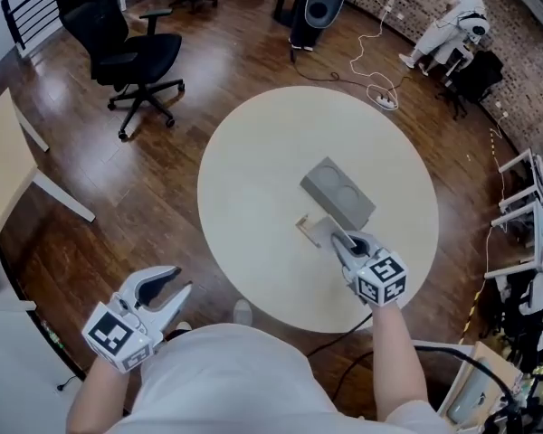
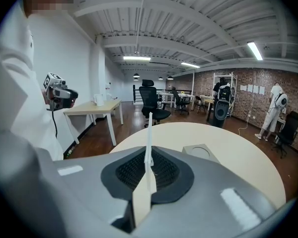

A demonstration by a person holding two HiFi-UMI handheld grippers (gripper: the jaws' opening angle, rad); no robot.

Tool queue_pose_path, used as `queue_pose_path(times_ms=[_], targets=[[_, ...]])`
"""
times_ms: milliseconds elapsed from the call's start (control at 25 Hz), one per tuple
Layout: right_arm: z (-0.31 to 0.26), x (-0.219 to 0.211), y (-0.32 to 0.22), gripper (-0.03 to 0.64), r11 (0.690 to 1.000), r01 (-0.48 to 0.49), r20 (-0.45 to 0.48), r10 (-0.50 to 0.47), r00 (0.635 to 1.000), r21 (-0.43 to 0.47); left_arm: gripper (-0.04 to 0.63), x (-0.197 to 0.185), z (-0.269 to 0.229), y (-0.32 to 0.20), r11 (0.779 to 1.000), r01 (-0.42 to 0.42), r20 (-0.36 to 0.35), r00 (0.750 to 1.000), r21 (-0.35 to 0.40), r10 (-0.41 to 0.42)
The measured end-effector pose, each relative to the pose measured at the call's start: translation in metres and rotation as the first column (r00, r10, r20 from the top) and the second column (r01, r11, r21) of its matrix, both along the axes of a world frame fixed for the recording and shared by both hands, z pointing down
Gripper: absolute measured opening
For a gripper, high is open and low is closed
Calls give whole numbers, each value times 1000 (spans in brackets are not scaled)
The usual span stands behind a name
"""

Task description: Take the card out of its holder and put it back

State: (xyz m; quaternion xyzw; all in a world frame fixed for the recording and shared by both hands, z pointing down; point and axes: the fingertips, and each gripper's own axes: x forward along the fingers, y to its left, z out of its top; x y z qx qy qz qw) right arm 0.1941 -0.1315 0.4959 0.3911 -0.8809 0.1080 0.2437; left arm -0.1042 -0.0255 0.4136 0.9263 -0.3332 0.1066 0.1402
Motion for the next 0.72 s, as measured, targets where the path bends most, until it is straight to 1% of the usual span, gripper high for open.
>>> queue_pose_path(times_ms=[120,280,520,720], targets=[[19,14,-16,21,1000,1,-5,-1,1000,-21,121,15,2,-5,1000,14,15,1000,-12,-14],[40,23,-33,21,999,19,-5,-19,1000,-49,121,27,4,-9,999,41,31,999,-29,-40],[61,26,-54,21,996,48,-7,-49,999,-80,121,38,8,-16,996,76,54,996,-51,-73],[65,23,-63,21,993,67,-6,-68,998,-97,121,40,9,-20,993,98,59,994,-61,-94]])
